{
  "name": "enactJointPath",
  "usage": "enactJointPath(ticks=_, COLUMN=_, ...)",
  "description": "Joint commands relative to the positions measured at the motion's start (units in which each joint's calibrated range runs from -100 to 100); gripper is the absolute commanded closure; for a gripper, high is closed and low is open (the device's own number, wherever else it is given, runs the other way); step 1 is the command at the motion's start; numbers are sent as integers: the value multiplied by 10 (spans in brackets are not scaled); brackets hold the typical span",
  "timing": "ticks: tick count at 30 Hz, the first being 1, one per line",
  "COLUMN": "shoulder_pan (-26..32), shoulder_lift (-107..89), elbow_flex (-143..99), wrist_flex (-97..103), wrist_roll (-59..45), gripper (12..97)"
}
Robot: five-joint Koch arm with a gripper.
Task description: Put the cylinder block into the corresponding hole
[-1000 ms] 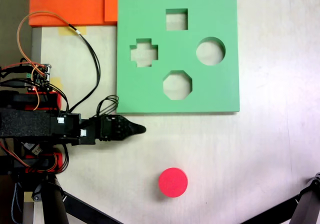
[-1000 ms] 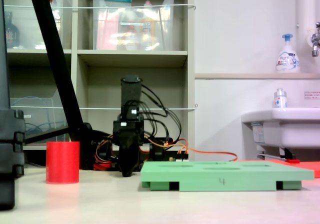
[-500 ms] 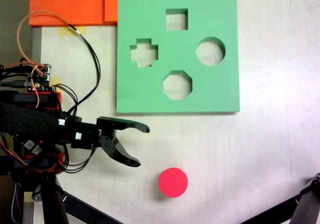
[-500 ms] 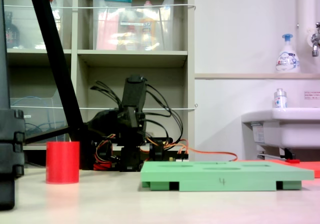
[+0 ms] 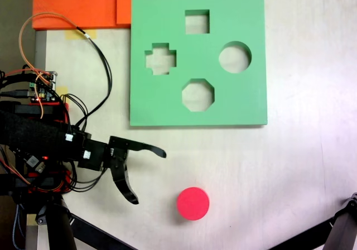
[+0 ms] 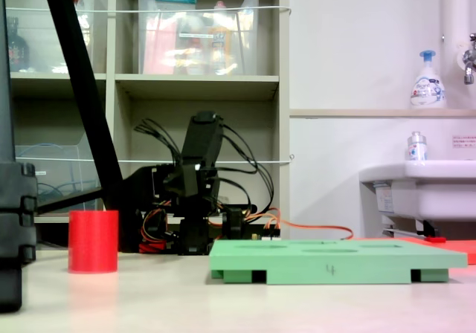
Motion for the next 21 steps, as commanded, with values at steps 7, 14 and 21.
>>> enactJointPath(ticks=7, shoulder_pan=-17, shoulder_lift=387, elbow_flex=8, wrist_flex=218, wrist_roll=-21, gripper=335)
enactJointPath(ticks=14, shoulder_pan=-29, shoulder_lift=725, elbow_flex=111, wrist_flex=436, wrist_roll=-17, gripper=335)
enactJointPath(ticks=21, shoulder_pan=-38, shoulder_lift=894, elbow_flex=245, wrist_flex=436, wrist_roll=-17, gripper=335)
